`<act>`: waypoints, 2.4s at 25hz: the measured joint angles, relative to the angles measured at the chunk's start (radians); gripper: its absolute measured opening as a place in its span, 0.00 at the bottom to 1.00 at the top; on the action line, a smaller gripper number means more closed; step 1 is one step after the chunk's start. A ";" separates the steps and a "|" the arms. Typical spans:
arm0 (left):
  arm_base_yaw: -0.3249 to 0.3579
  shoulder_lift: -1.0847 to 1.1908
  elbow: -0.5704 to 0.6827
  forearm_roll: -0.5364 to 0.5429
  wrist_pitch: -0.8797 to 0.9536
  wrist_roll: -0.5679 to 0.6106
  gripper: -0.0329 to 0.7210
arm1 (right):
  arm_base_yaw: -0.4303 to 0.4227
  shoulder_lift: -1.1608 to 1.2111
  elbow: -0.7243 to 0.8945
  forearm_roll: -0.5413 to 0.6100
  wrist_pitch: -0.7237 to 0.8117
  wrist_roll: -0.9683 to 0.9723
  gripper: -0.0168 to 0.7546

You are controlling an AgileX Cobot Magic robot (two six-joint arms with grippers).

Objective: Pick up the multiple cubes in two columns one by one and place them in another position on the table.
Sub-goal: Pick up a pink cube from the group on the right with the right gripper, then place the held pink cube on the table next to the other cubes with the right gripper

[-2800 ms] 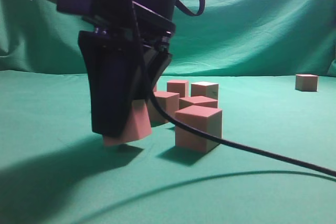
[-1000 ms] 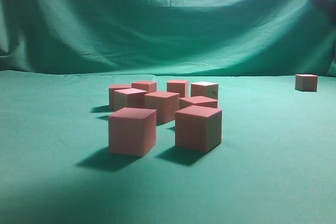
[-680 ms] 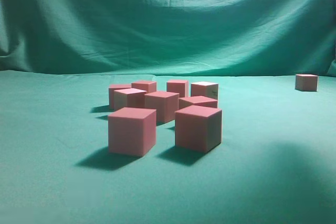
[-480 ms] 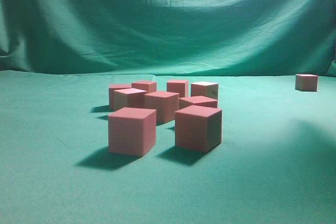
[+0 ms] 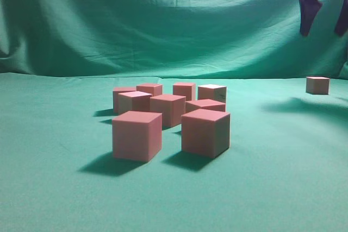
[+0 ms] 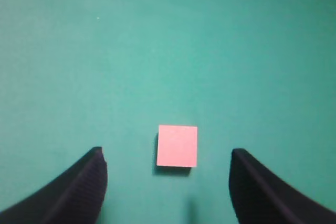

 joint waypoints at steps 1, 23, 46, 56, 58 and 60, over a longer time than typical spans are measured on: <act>0.000 0.000 0.000 0.000 0.000 0.000 0.04 | 0.000 0.023 0.000 0.000 -0.012 0.002 0.61; 0.000 0.000 0.000 0.000 0.000 0.000 0.04 | -0.042 0.217 -0.008 0.028 -0.132 -0.009 0.53; 0.000 0.000 0.000 0.000 0.000 0.000 0.04 | 0.213 -0.224 -0.235 0.046 0.416 -0.015 0.36; 0.000 0.000 0.000 0.000 0.000 0.000 0.04 | 0.581 -0.279 0.137 0.047 0.303 -0.042 0.36; 0.000 0.000 0.000 0.000 0.000 0.000 0.04 | 0.658 -0.279 0.195 0.051 0.260 -0.042 0.36; 0.000 0.000 0.000 0.000 0.000 0.000 0.04 | 0.721 -0.279 0.242 0.059 0.215 -0.042 0.36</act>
